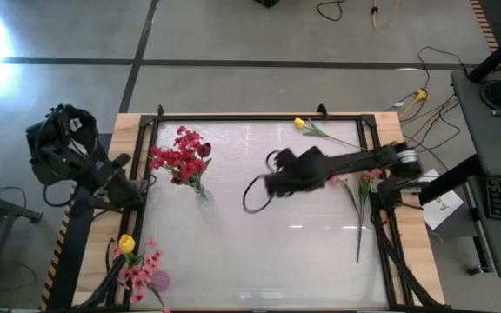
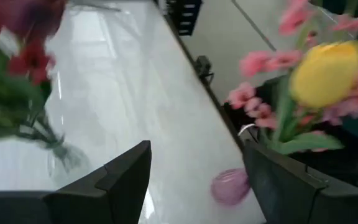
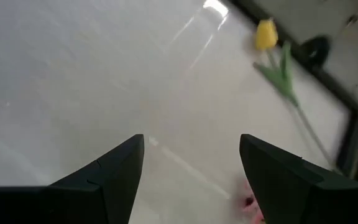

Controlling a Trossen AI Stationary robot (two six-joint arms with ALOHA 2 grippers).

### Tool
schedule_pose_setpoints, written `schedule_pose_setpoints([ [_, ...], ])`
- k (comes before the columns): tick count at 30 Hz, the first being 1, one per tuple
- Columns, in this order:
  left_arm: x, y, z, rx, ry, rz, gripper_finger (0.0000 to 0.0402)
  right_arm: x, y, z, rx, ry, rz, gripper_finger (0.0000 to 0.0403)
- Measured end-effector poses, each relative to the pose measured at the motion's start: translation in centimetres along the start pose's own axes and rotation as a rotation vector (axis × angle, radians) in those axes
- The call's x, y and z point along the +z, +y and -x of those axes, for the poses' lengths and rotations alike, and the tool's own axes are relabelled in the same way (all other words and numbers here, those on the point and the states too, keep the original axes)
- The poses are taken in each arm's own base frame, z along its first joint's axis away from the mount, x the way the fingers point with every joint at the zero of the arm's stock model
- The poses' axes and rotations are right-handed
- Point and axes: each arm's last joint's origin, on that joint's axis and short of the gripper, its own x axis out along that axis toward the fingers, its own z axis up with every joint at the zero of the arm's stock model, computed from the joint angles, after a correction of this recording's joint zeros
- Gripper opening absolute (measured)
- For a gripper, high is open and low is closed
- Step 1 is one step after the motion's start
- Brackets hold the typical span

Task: Sort flowers into vase by color
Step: Put the yellow flower into the purple vase

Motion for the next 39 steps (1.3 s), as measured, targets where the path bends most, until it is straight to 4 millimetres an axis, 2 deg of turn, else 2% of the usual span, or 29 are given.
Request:
schedule_pose_setpoints([
  [6,-2.9,1.0,-2.1,-0.004,-0.056,0.069,0.0231,1.0,-5.6,-7.9,0.077,0.094,-0.043,0.0258],
  [9,-3.8,0.9,-3.6,0.0,-0.077,0.076,0.0222,1.9,-9.0,-12.4,0.103,0.141,-0.064,0.0257],
  [13,-4.8,1.5,-4.3,0.077,-0.086,0.107,0.0216,3.2,-13.5,-18.0,0.092,0.178,-0.077,0.0242],
  [18,-5.8,2.5,-4.0,0.136,-0.102,0.204,0.0215,4.1,-18.7,-23.3,0.049,0.272,-0.068,0.0221],
  [22,-6.0,2.7,-4.2,0.16,-0.113,0.25,0.0215,4.7,-20.7,-26.2,0.132,0.31,-0.058,0.0215],
  [26,-6.4,2.4,-5.5,0.178,-0.107,0.249,0.0215,5.1,-21.4,-27.8,0.188,0.361,-0.066,0.0213],
  [30,-6.8,2.0,-7.0,0.157,-0.136,0.267,0.0215,5.6,-21.1,-27.9,0.189,0.388,-0.053,0.0187],
  [35,-7.3,1.9,-8.3,0.162,-0.18,0.264,0.0215,5.6,-20.4,-27.5,0.201,0.384,-0.04,0.0099],
  [38,-7.5,1.9,-9.0,0.177,-0.193,0.278,0.0215,5.8,-19.9,-26.7,0.207,0.363,-0.024,0.0033],
  [39,-7.4,1.9,-9.1,0.181,-0.198,0.282,0.0215,5.9,-19.6,-26.2,0.208,0.353,-0.016,0.0022],
])
